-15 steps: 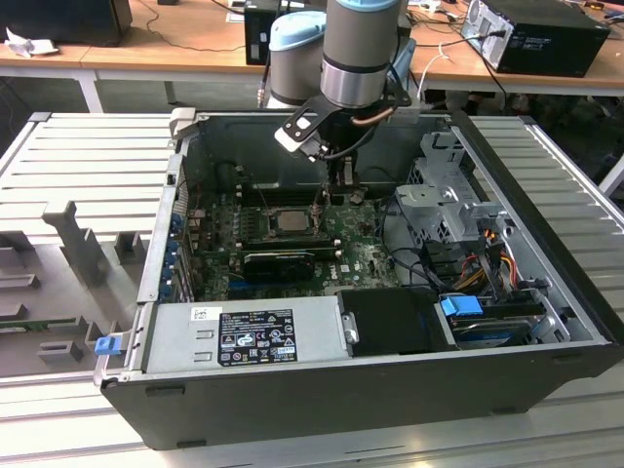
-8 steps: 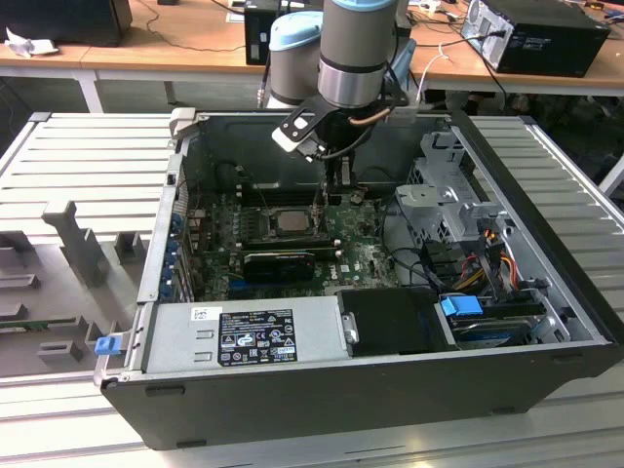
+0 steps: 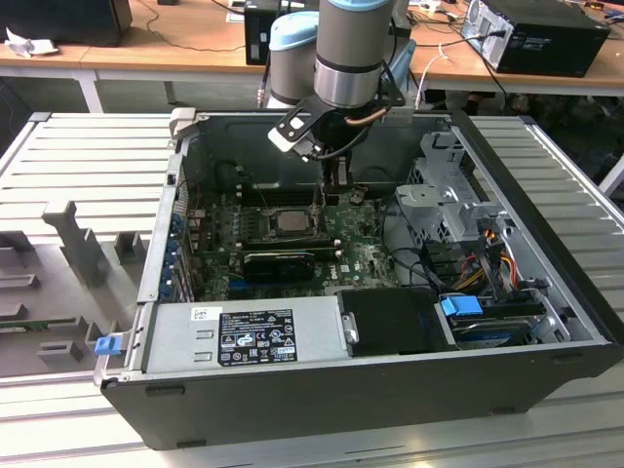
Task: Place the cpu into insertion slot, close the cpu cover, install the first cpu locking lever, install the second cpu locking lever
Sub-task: 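Close the cpu cover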
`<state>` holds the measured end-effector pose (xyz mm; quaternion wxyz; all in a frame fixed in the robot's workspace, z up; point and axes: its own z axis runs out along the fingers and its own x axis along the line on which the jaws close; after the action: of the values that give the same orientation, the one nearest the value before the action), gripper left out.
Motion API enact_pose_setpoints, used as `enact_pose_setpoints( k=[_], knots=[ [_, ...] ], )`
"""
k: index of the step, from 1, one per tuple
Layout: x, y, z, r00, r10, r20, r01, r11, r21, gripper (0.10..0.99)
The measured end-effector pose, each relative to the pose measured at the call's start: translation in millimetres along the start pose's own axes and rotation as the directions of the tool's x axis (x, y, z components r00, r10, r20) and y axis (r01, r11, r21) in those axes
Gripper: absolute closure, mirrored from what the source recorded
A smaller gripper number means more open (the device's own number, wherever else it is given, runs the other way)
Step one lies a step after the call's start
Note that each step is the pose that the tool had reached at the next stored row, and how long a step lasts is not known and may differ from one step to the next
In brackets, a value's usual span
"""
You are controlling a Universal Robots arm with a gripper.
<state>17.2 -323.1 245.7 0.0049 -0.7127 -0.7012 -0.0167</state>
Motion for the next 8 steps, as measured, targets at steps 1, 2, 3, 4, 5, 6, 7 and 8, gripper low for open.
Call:
enact_pose_setpoints(
  k=[1,2,3,4,5,6,7,8],
  knots=[
    [0.0,-0.6,0.0,1.0000,0.000,0.0000,0.000,1.0000,0.000,0.980],
    [0.0,-1.4,0.0,1.0000,0.000,0.0000,0.000,1.0000,0.000,0.980],
    [0.0,-2.0,0.0,1.0000,0.000,-0.0001,0.000,1.0000,0.000,0.980],
    [0.0,-2.6,0.0,1.0000,0.000,0.0000,0.000,1.0000,0.000,0.980],
    [0.0,-3.0,0.0,1.0000,0.000,-0.0001,0.000,1.0000,0.000,0.980],
    [-0.1,-3.6,-0.1,1.0000,0.000,0.0000,0.000,1.0000,0.000,0.980],
    [-0.1,-4.0,-0.1,1.0000,0.000,0.0000,0.000,1.0000,0.000,0.980],
    [-0.1,-4.4,-0.1,1.0000,0.000,0.0000,0.000,1.0000,0.000,0.980]
  ],
)
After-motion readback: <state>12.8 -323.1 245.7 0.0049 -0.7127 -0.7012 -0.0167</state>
